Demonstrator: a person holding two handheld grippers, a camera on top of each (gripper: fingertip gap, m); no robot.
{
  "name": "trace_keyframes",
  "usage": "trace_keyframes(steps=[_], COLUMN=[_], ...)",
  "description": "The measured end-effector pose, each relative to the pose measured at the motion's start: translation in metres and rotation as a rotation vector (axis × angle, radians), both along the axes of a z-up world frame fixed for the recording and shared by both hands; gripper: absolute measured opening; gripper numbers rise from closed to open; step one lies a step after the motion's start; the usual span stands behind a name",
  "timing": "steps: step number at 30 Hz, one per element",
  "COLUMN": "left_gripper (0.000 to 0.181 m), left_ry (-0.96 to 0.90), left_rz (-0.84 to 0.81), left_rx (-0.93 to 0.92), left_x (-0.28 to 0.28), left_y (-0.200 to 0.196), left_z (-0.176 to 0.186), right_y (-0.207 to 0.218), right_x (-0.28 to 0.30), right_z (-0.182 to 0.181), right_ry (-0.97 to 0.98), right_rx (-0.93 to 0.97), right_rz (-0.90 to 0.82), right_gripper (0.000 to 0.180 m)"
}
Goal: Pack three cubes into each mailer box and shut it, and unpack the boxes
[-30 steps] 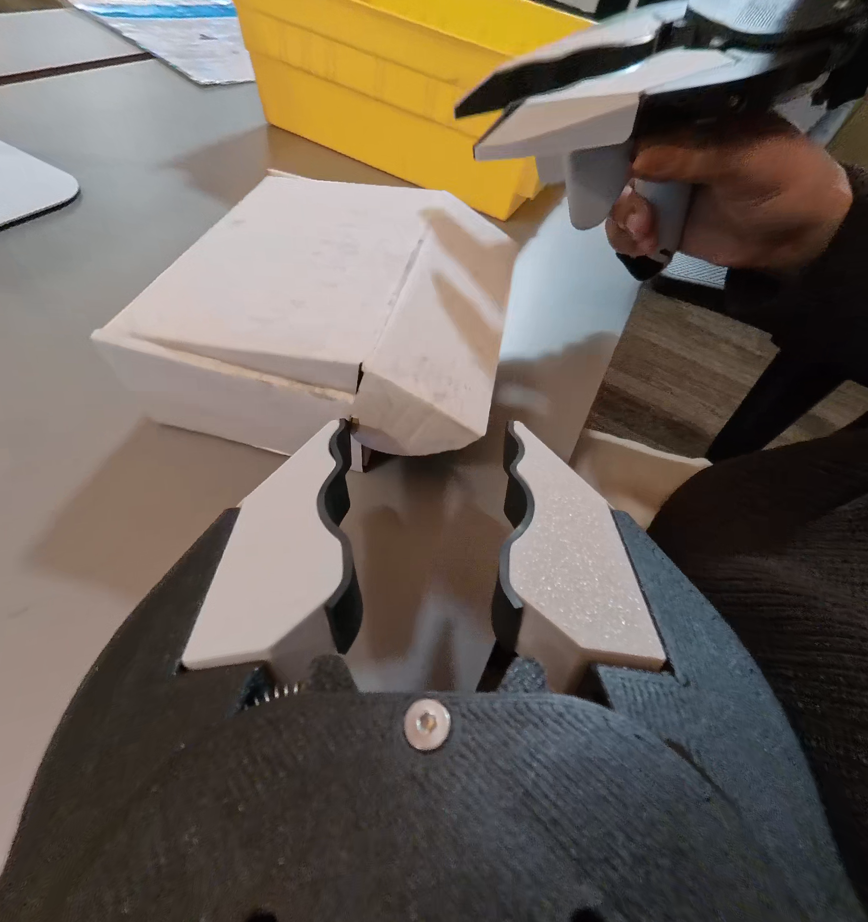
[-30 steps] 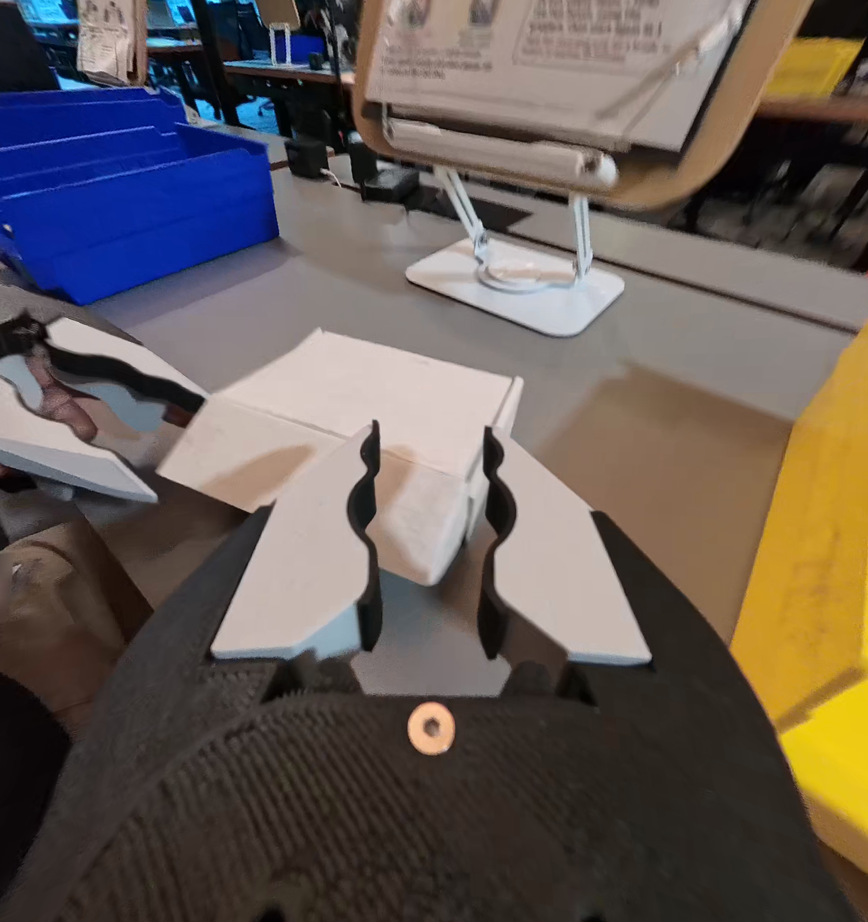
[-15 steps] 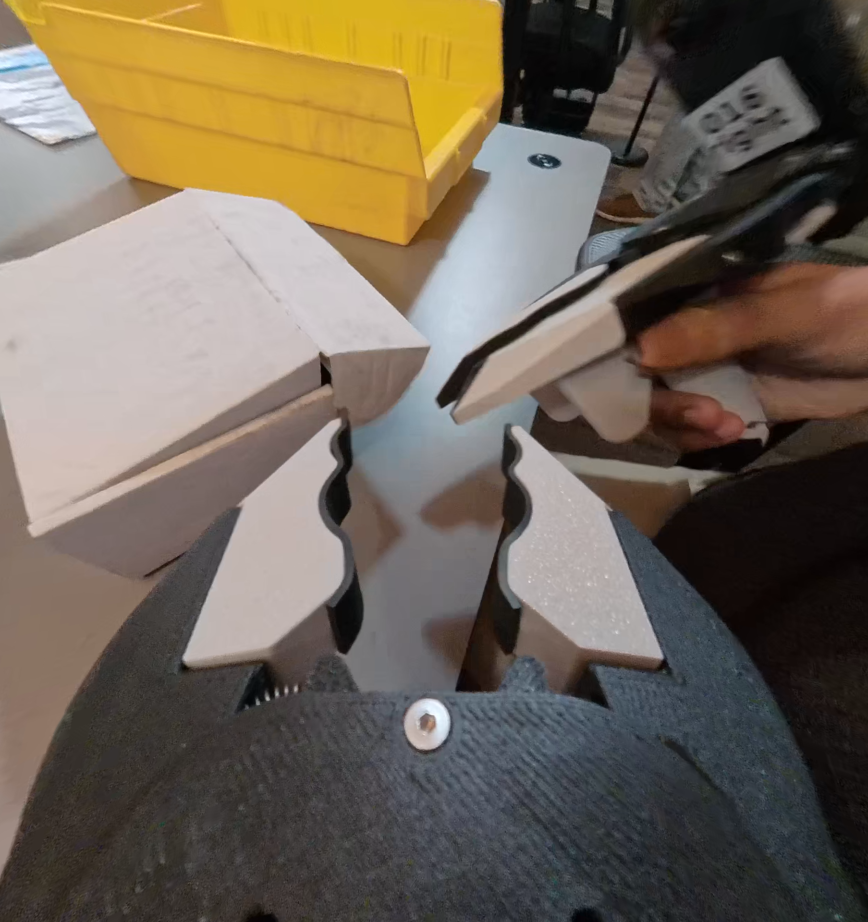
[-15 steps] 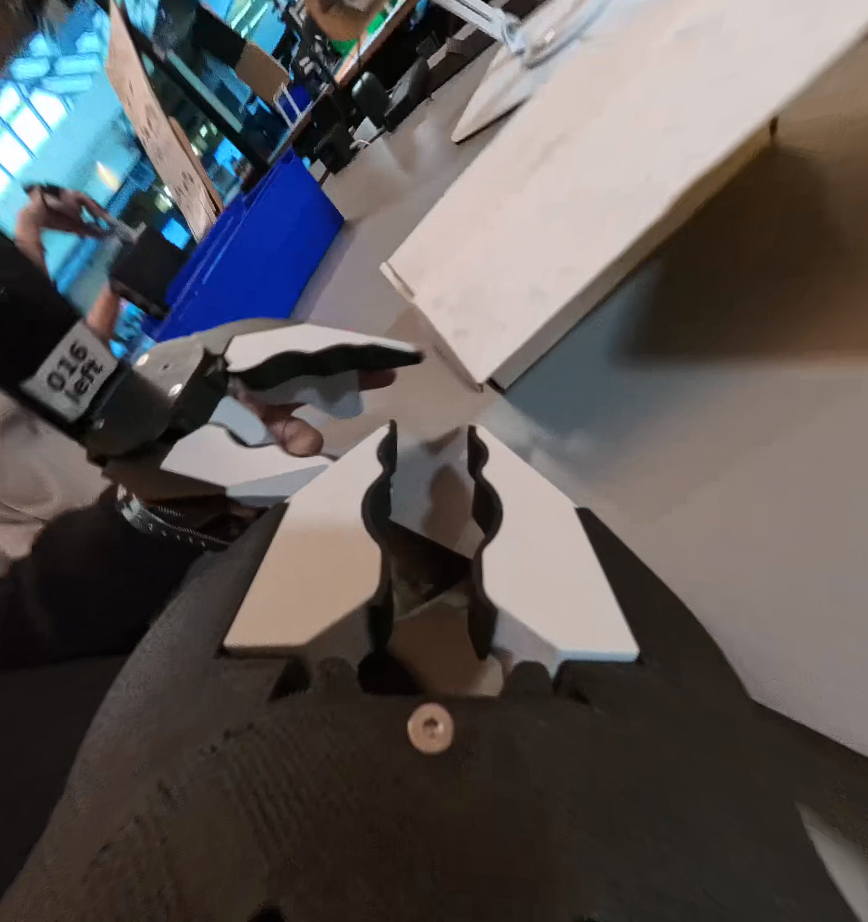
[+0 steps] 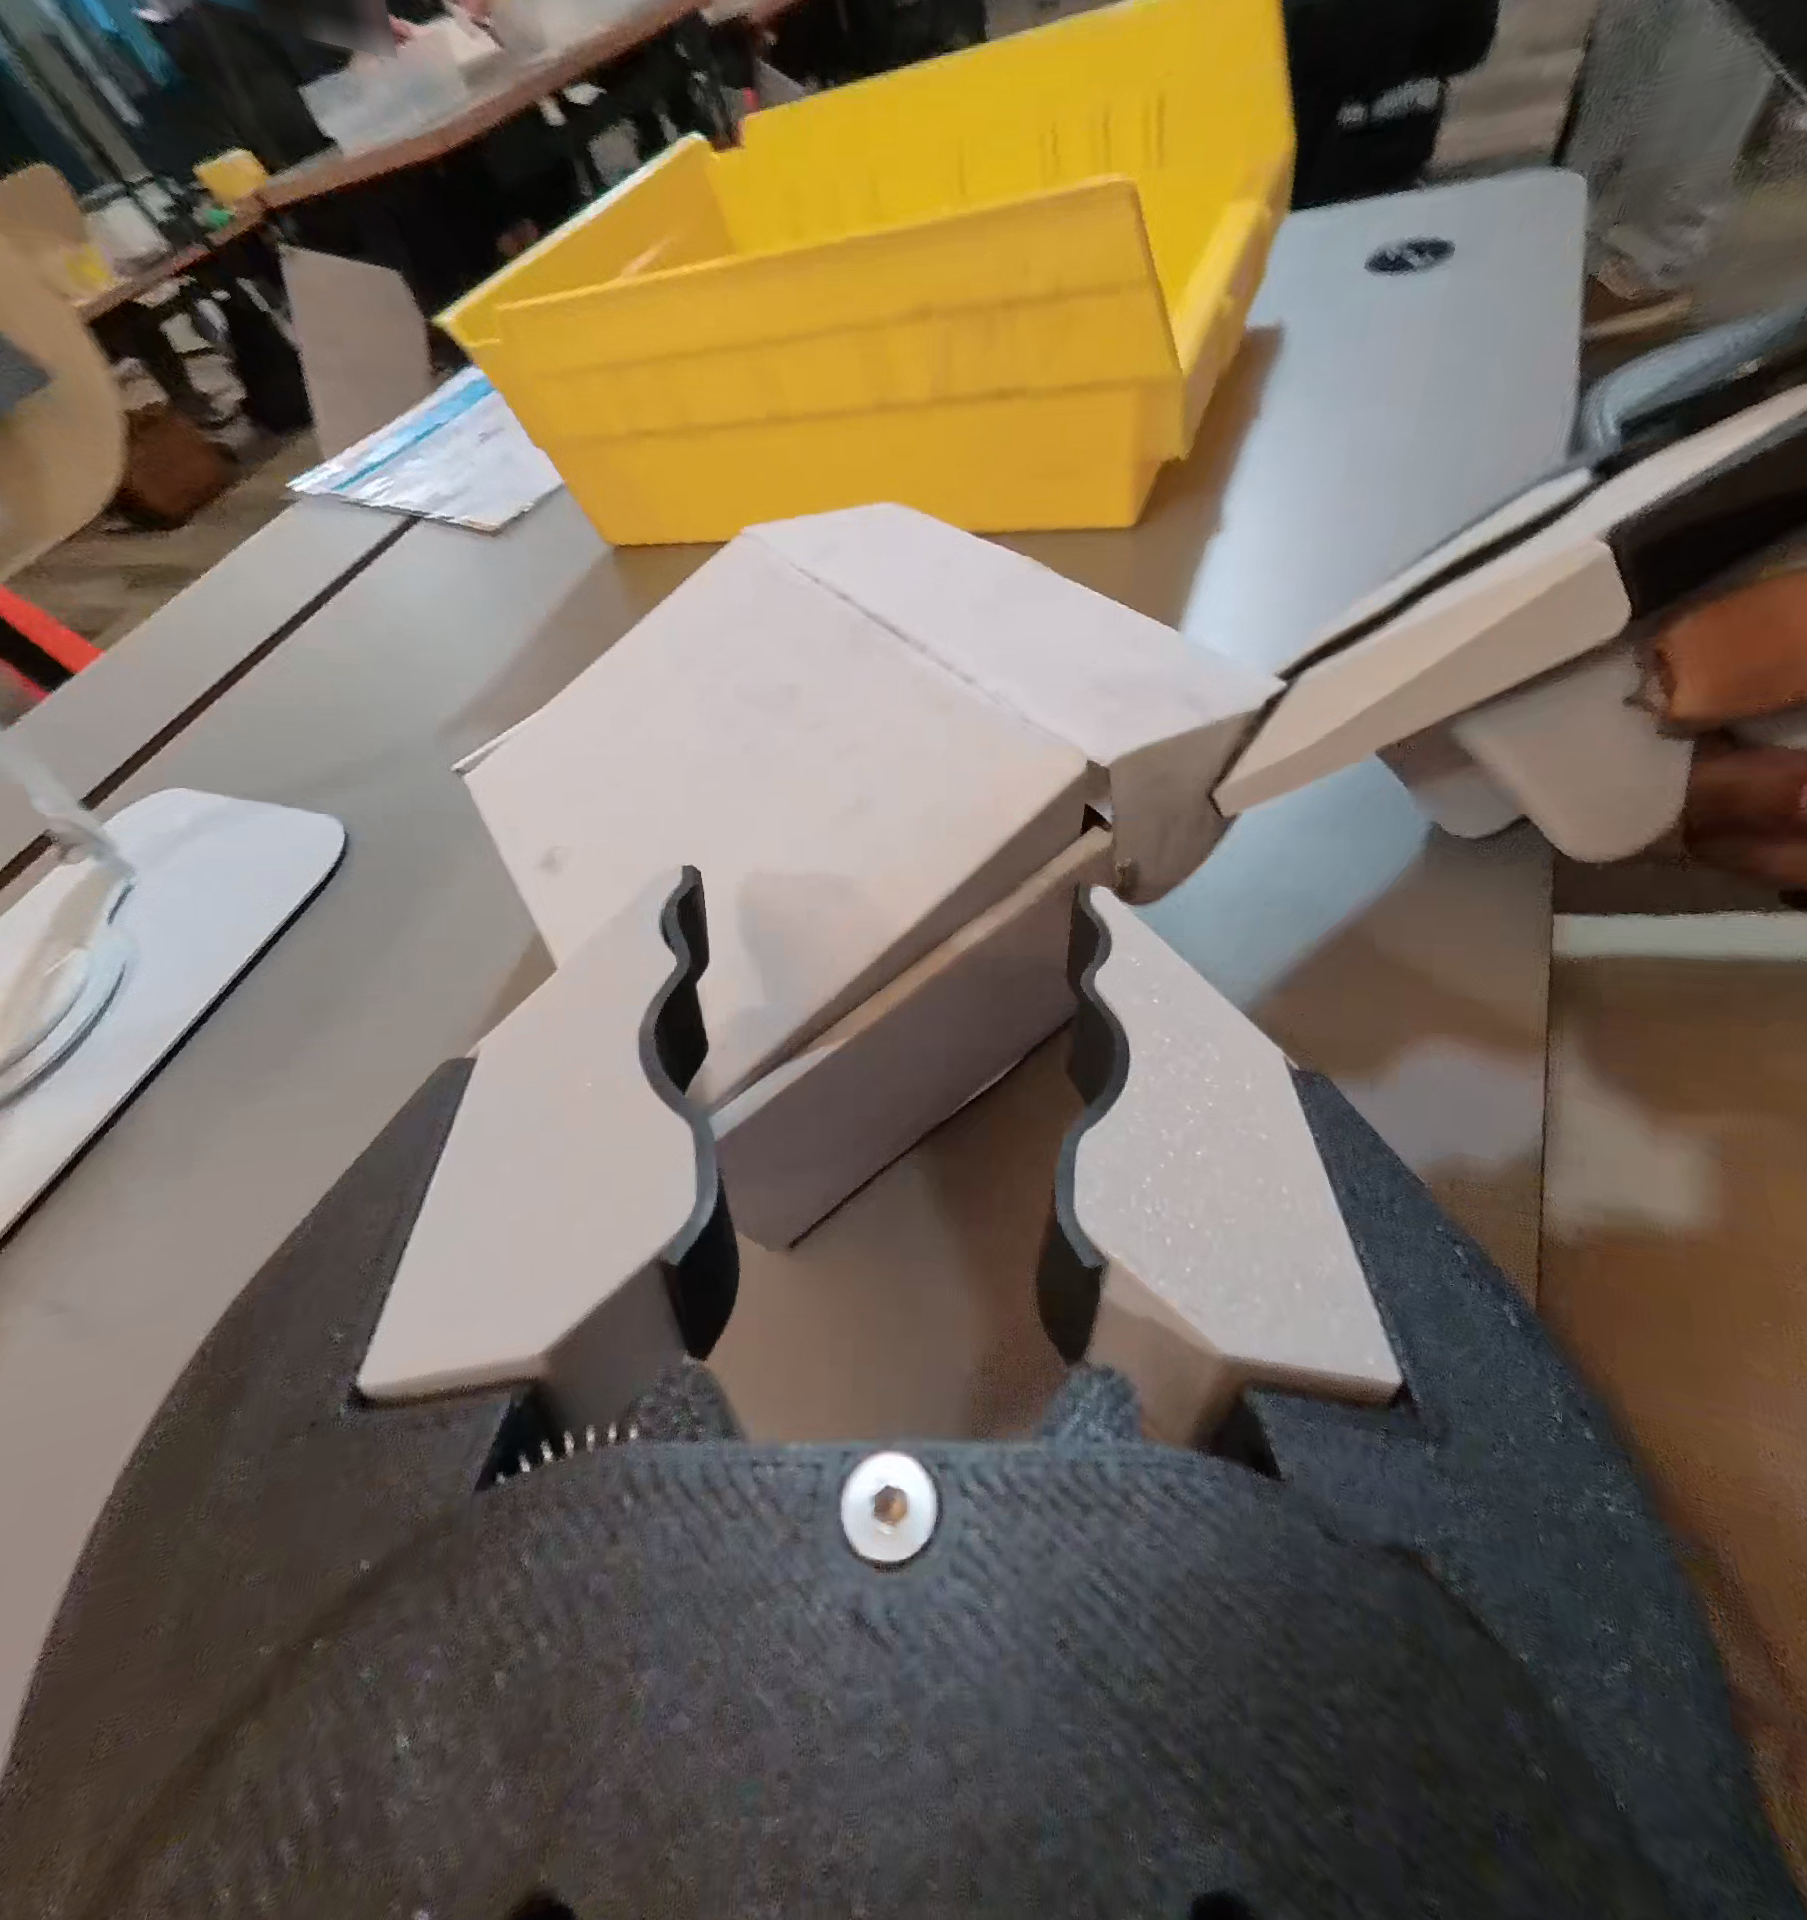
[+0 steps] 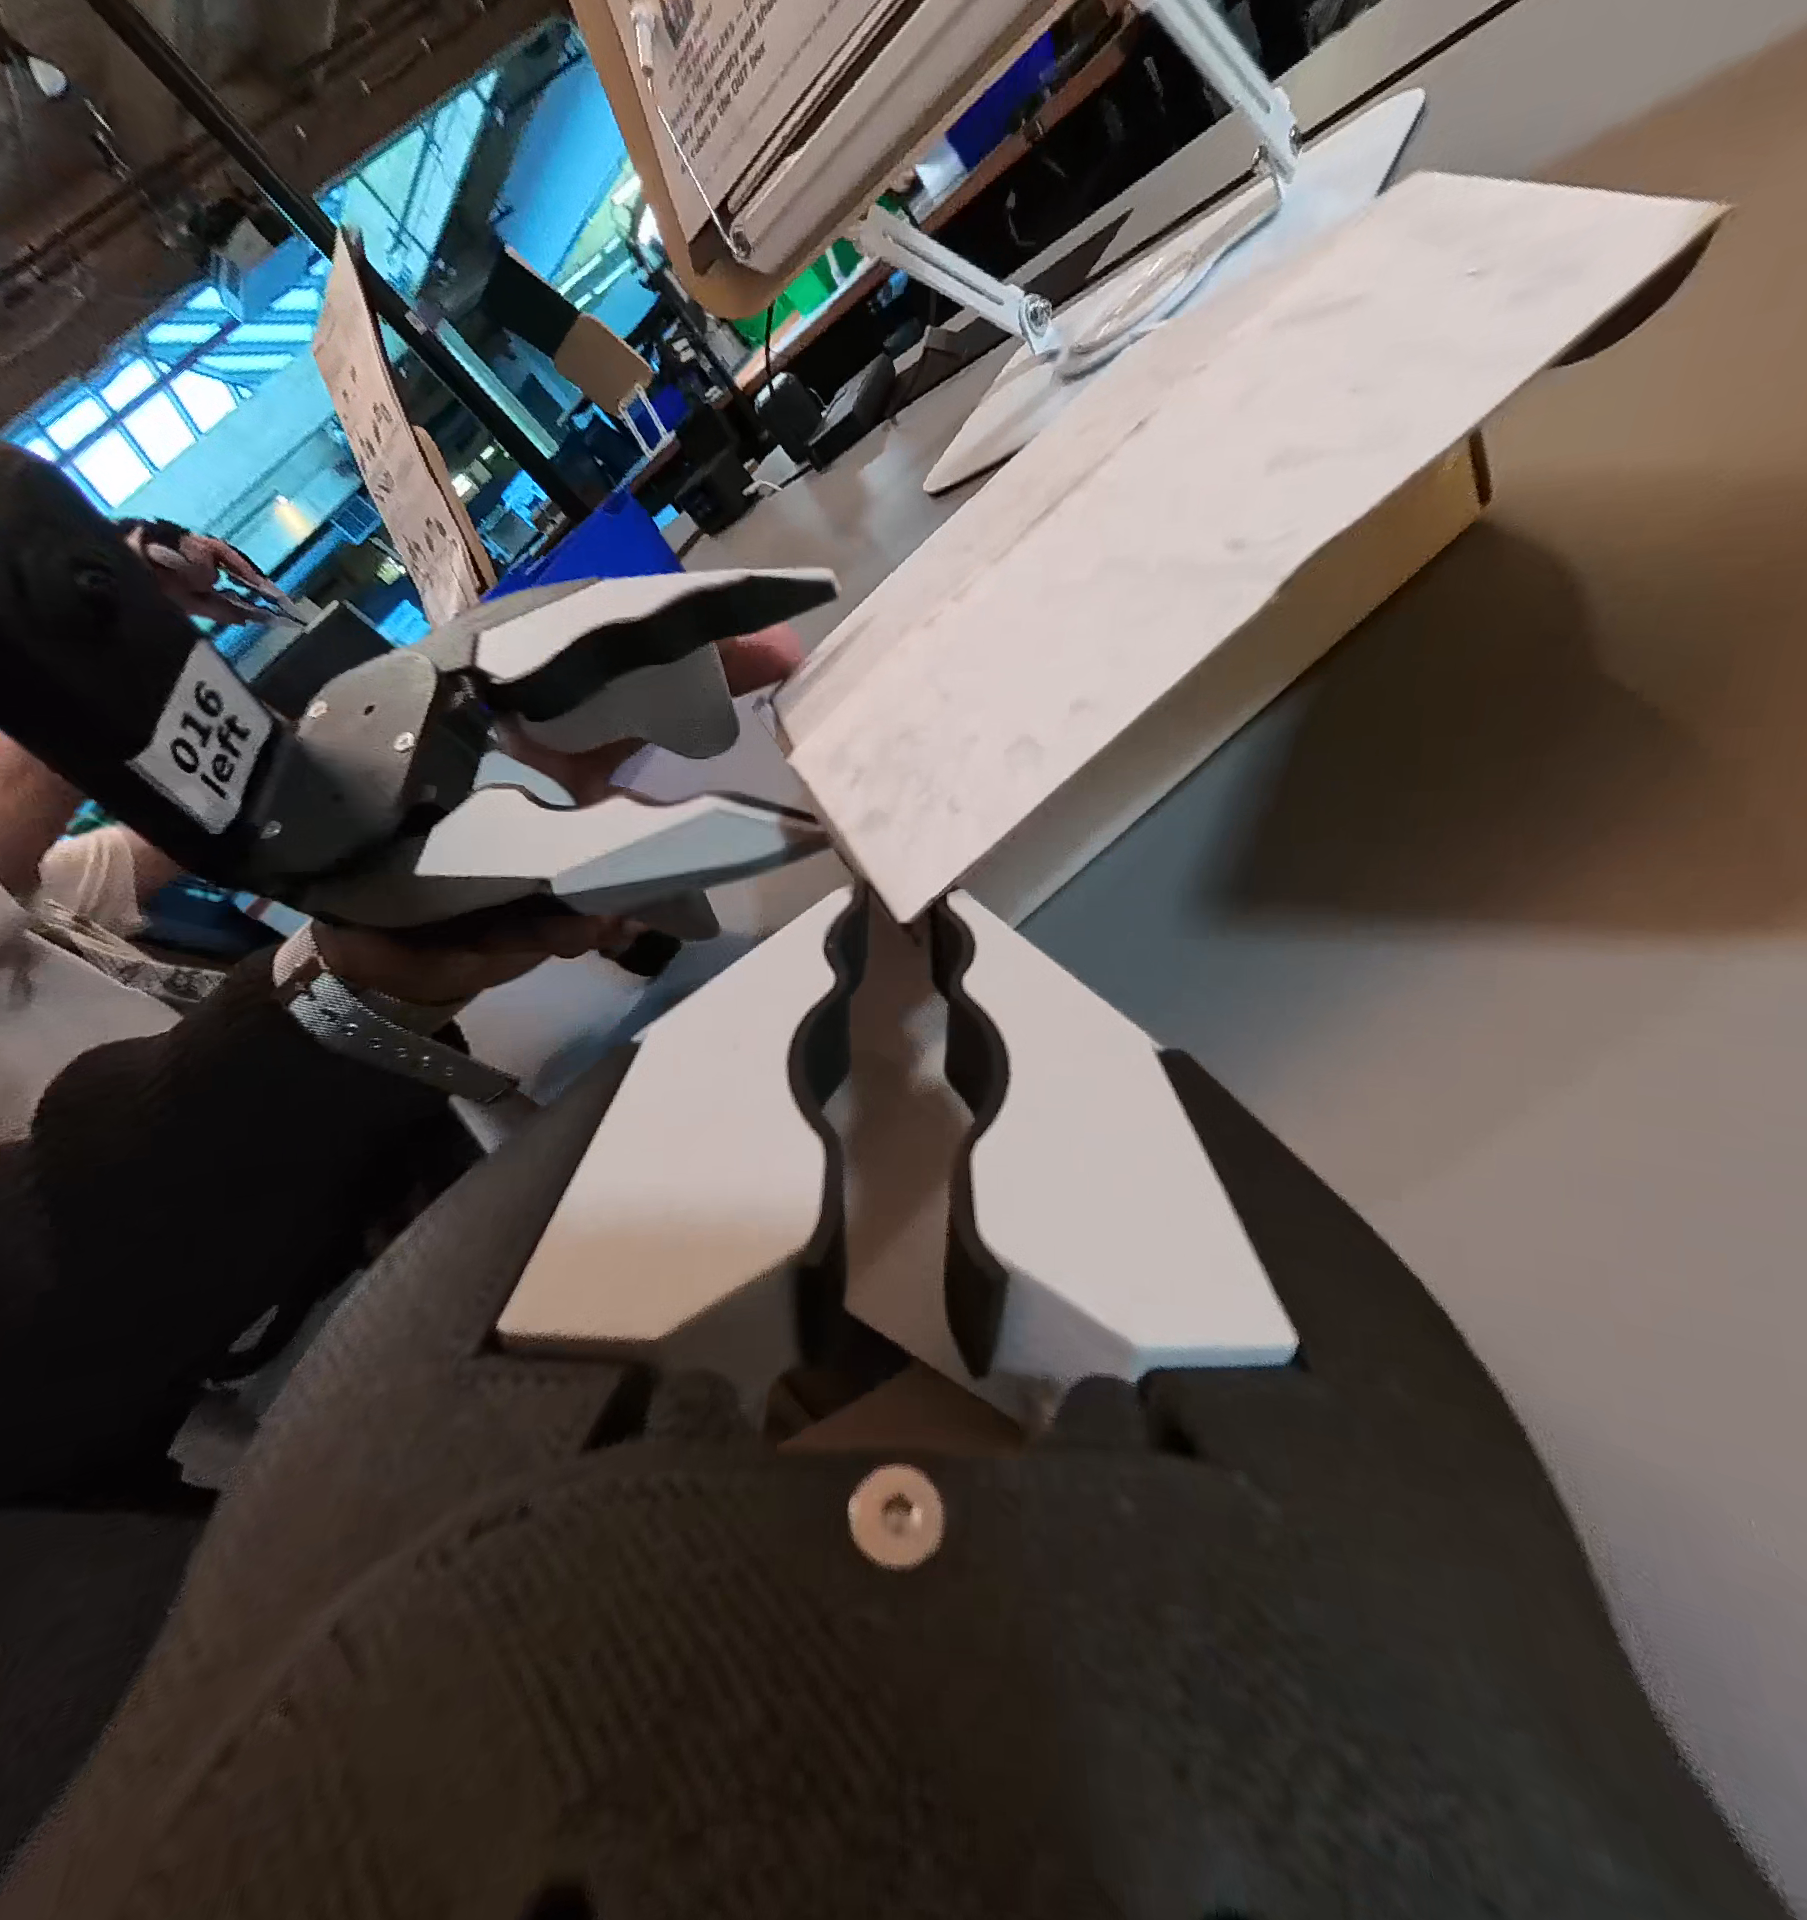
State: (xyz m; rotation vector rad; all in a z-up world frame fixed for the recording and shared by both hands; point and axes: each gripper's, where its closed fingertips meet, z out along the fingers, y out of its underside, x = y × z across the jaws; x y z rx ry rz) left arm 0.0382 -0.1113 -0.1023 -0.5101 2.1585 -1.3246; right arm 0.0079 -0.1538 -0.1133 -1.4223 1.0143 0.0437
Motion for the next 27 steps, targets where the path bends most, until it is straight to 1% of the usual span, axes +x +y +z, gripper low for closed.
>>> trace_keyframes(steps=[4,8,12,14,20,27], left_gripper=[0.064,0.063,0.063,0.063,0.063,0.063], left_ry=[-0.018,-0.045,-0.042,-0.041,-0.050,-0.058], left_rz=[-0.008,0.000,-0.002,0.000,0.007,0.015], left_rx=[0.051,0.107,0.105,0.106,0.118,0.137], left_x=[0.003,0.004,0.004,0.004,0.003,0.004], left_y=[-0.001,0.000,0.000,0.000,-0.002,-0.002], left_z=[-0.005,-0.010,-0.010,-0.010,-0.011,-0.013], right_y=[-0.006,-0.010,-0.011,-0.011,-0.013,-0.011], right_x=[0.005,0.006,0.005,0.006,0.011,0.011], right_z=[0.003,0.009,0.013,0.010,-0.009,-0.013], right_ry=[-0.037,-0.152,-0.266,-0.249,-0.075,-0.057], right_rx=[-0.015,-0.141,-0.253,-0.241,-0.121,-0.143], right_rz=[-0.010,-0.013,-0.030,-0.035,-0.064,-0.046], right_gripper=[0.008,0.006,0.006,0.006,0.008,0.007])
